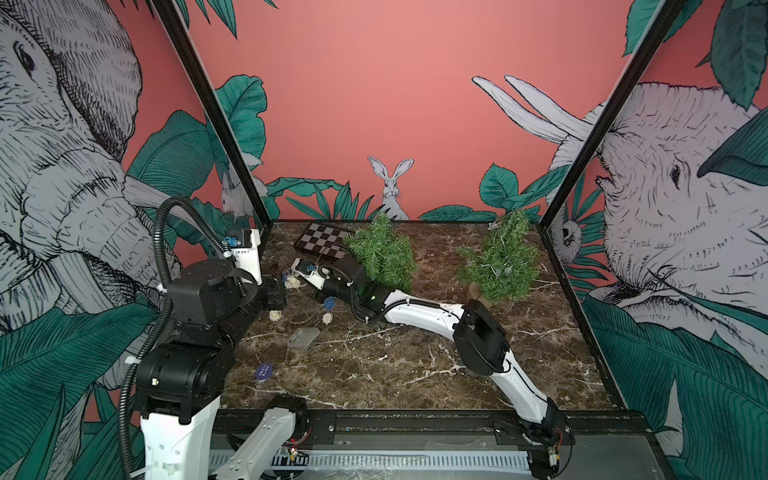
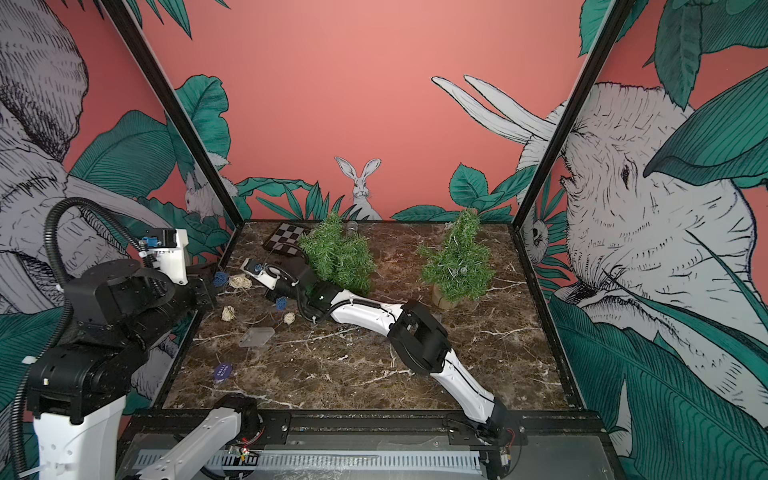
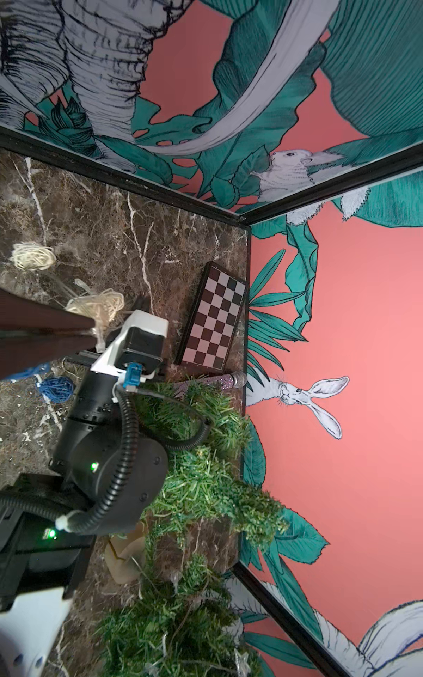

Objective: Wrap string light around the christmas tree
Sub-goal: Pick up the light string from the center of the board.

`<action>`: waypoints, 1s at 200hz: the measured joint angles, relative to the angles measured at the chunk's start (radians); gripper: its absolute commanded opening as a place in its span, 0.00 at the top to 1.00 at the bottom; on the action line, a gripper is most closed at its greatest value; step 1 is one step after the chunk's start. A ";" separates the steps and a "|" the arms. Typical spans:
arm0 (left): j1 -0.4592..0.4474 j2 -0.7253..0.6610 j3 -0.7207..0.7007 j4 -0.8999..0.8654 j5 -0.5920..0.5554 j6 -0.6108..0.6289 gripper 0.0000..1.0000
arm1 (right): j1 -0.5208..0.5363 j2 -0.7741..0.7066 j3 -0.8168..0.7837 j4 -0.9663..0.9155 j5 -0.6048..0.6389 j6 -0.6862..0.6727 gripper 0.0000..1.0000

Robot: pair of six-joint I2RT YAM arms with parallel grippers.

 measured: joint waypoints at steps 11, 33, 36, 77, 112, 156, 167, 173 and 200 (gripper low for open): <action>0.000 -0.008 0.000 -0.001 -0.011 -0.003 1.00 | -0.007 0.000 0.043 -0.020 0.000 -0.008 1.00; 0.000 -0.022 0.000 -0.005 -0.040 -0.008 1.00 | -0.020 0.000 0.131 -0.054 -0.005 -0.024 1.00; 0.000 -0.023 0.000 -0.007 -0.044 -0.009 1.00 | -0.022 0.000 0.145 -0.058 -0.006 -0.027 1.00; 0.000 -0.028 0.000 -0.059 -0.111 -0.027 1.00 | -0.040 0.004 0.320 -0.137 -0.020 -0.061 1.00; 0.000 -0.026 -0.015 -0.073 -0.144 -0.047 1.00 | -0.065 0.092 0.598 -0.207 -0.035 -0.101 1.00; 0.000 -0.023 -0.075 -0.072 -0.128 -0.057 1.00 | -0.130 0.108 0.691 -0.212 -0.035 -0.171 1.00; 0.000 -0.023 -0.102 -0.066 -0.119 -0.061 1.00 | -0.143 0.108 0.706 -0.214 -0.036 -0.183 1.00; 0.000 -0.023 -0.120 -0.060 -0.109 -0.063 1.00 | -0.149 0.108 0.716 -0.214 -0.036 -0.189 1.00; 0.000 -0.024 -0.206 -0.006 -0.063 -0.082 1.00 | -0.158 0.108 0.759 -0.199 -0.041 -0.208 1.00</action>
